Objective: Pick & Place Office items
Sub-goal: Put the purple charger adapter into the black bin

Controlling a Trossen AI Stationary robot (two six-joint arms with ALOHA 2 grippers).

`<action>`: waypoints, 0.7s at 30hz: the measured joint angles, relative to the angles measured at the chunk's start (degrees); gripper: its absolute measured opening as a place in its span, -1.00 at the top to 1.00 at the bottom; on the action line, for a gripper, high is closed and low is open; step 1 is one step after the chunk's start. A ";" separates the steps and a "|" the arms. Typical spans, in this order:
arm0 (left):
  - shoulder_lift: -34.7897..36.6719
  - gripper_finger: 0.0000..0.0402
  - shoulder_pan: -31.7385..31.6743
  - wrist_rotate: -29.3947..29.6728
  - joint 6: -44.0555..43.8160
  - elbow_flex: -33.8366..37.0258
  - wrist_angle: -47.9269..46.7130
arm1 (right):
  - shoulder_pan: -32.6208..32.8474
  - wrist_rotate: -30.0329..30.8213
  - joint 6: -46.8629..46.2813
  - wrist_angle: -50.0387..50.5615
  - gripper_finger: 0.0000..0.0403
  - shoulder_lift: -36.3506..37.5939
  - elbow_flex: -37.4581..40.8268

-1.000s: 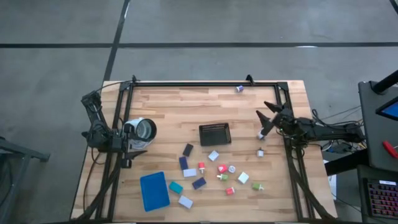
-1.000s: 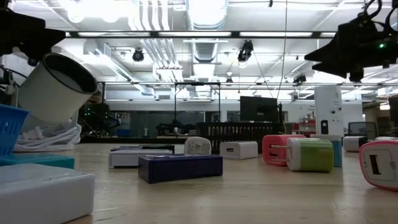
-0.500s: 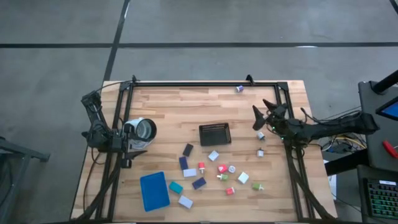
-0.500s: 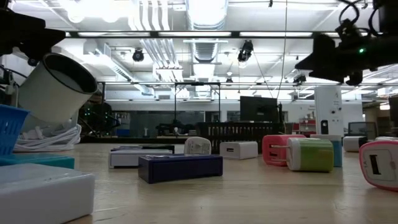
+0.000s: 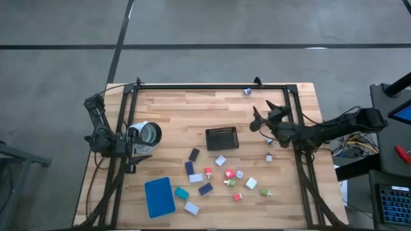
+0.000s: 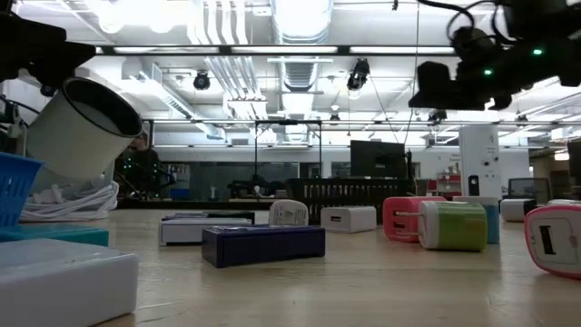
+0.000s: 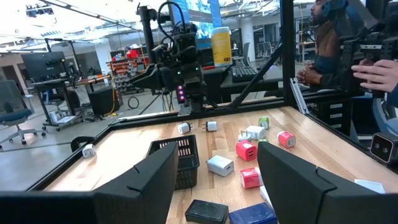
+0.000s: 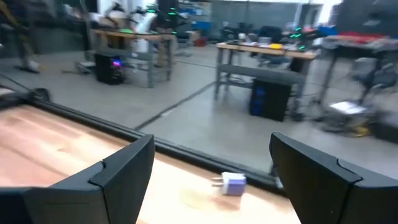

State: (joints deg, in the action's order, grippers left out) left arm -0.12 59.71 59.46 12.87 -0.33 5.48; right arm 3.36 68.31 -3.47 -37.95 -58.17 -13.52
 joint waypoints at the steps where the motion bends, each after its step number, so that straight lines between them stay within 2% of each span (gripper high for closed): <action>1: 0.00 -0.12 0.01 0.00 0.01 0.01 0.00 | 0.00 0.88 1.74 0.02 -0.55 -1.45 -0.99; 5: -0.01 -0.12 0.01 -0.01 0.01 0.00 0.00 | 0.00 2.39 12.76 0.11 -0.55 -6.81 -4.98; 9: 0.00 -0.12 0.01 0.00 0.01 0.00 0.01 | 0.02 2.37 19.68 0.16 -0.55 -11.40 -9.33; 21: 0.00 -0.12 0.01 0.00 0.01 -0.01 0.02 | 0.00 2.26 23.50 0.20 -0.55 -20.62 -17.44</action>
State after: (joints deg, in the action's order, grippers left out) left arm -0.12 59.72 59.46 12.88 -0.34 5.50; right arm 3.36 70.57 20.03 -37.75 -78.79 -30.96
